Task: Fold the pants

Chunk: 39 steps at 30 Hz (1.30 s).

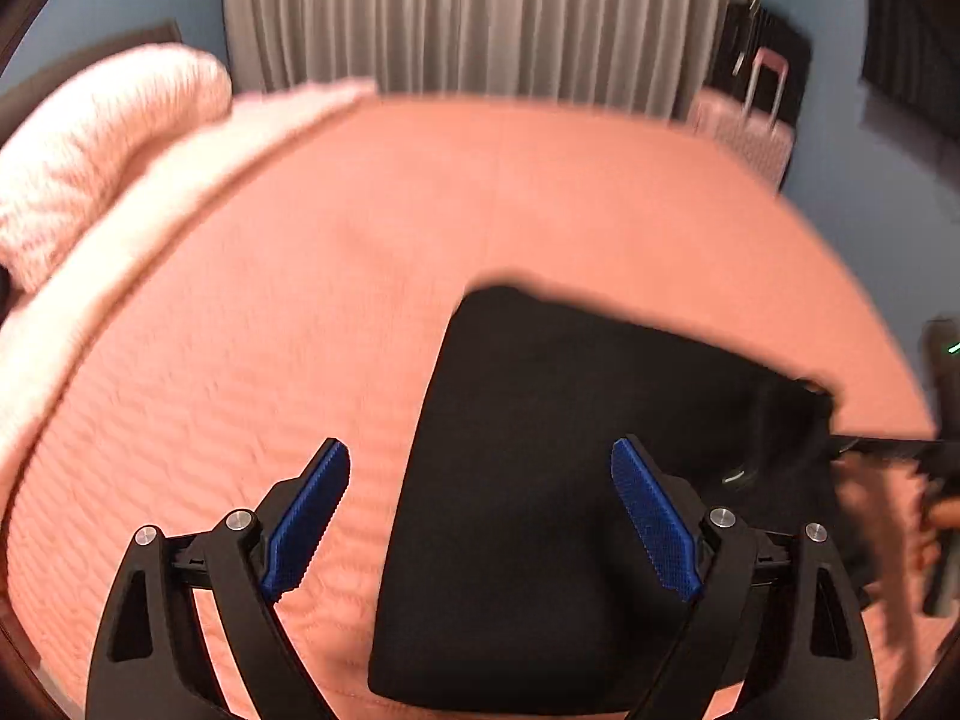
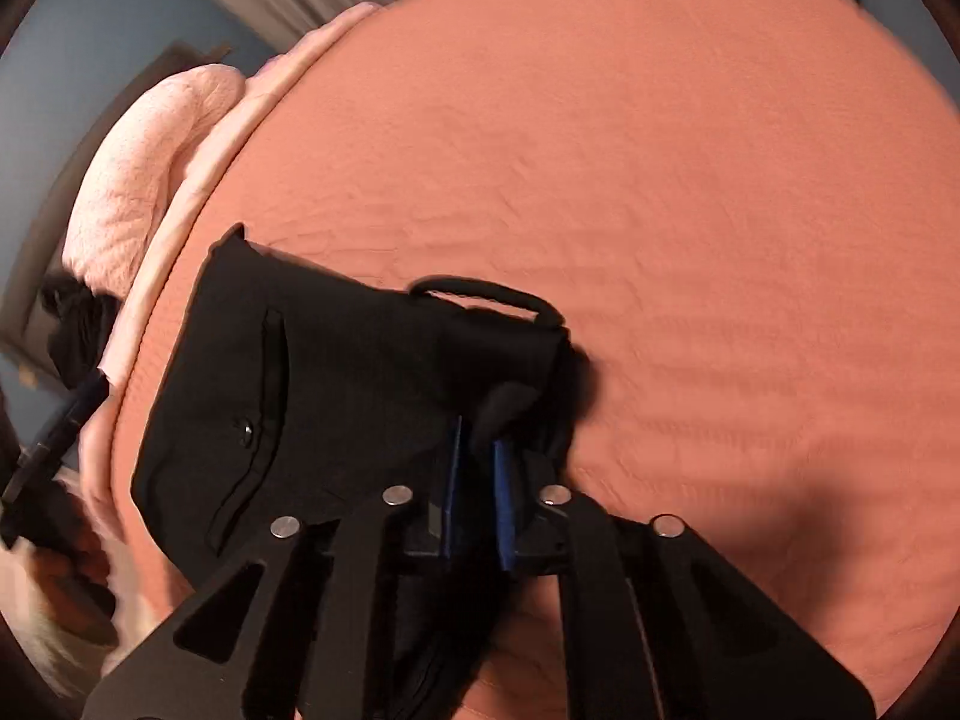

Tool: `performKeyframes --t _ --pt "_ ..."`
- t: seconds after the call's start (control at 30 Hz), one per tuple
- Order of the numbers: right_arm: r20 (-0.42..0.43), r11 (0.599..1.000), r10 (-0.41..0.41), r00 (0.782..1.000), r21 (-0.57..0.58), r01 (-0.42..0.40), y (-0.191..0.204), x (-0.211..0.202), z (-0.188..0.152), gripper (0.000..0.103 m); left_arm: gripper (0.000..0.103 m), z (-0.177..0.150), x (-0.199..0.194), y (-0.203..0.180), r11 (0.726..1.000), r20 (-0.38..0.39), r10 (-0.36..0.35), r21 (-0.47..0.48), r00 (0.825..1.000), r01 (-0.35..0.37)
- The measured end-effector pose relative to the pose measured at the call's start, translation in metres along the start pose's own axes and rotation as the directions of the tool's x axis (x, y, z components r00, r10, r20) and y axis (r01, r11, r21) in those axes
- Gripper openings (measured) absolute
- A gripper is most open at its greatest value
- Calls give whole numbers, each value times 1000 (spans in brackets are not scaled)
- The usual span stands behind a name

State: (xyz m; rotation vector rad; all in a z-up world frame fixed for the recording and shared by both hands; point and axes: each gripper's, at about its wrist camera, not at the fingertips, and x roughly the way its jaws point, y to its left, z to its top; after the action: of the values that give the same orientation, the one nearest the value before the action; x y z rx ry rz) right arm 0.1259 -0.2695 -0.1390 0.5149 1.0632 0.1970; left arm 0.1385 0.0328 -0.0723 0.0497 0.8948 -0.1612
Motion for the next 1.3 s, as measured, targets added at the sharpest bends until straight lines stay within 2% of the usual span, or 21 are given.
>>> performKeyframes --t 0.07,0.13,0.2,0.3,0.4,0.43,0.5,0.6,0.63,0.67,0.7,0.77,0.83,0.93,1.0,1.03,1.07,1.13,1.2,1.23,1.3 --pt "142 986 -160 977 -32 166 24 -40 2 26 87 -15 0 7 1000 4 -25 12 1000 25" --pt "210 987 -120 970 -81 140 57 -53 16 26 87 -20 4 5 999 -13 -49 19 999 49" --pt "120 988 67 991 -143 -49 100 -33 38 26 87 -30 13 -5 998 -45 -54 20 998 55" --pt "-109 901 245 963 -341 -268 203 52 60 26 87 -55 20 -17 993 -25 21 118 999 -18" --pt "-288 881 106 952 -417 -224 236 168 74 23 87 -74 21 -21 989 17 55 136 998 -57" --pt "-310 906 47 950 -388 -171 230 204 89 7 87 -76 22 -20 990 22 52 129 998 -55" --pt "-202 947 98 974 -281 -154 226 191 117 0 87 -75 23 -18 990 21 46 130 999 -48" --pt "-82 910 158 984 -375 -177 250 147 113 7 88 -74 24 -11 995 17 12 95 1000 -14" --pt "-142 892 221 965 -370 -259 251 153 104 7 88 -75 25 -12 995 26 15 99 1000 -17" --pt "-200 899 162 966 -373 -228 245 172 98 7 89 -76 25 -13 995 35 19 101 999 -23" --pt "-209 922 8 978 -376 -88 226 195 99 6 89 -78 25 -14 995 40 23 98 999 -27" --pt "-80 973 -44 996 -229 24 189 175 113 11 89 -76 23 -15 994 25 24 109 999 -26" --pt "45 984 63 997 -167 -55 174 116 105 10 89 -66 15 -5 996 0 -2 93 1000 2" --pt "135 968 99 986 -242 -64 160 24 31 11 89 -52 -13 23 998 78 -59 -3 995 59" --pt "88 973 60 994 -228 -39 132 15 -20 12 89 -41 -13 33 992 70 -110 -62 991 115" --pt "9 981 -43 999 -188 44 102 32 -47 12 89 -32 -5 32 987 42 -141 -73 989 143" --pt "-2 989 -63 998 -133 62 69 37 -65 0 89 -29 8 26 985 -4 -158 -68 987 157" --pt "78 999 -34 996 42 31 48 8 -75 0 89 -36 39 8 993 -113 -120 1 986 121" --pt "168 998 -60 984 -12 63 73 -18 -84 6 91 -50 50 -12 991 -68 -1 131 998 10" --pt "160 996 2 987 -93 13 92 -18 -89 5 90 -55 44 -21 985 -14 37 170 999 -34" --pt "63 984 -94 994 -146 103 88 8 -104 4 90 -57 40 -25 984 -20 65 167 998 -61"
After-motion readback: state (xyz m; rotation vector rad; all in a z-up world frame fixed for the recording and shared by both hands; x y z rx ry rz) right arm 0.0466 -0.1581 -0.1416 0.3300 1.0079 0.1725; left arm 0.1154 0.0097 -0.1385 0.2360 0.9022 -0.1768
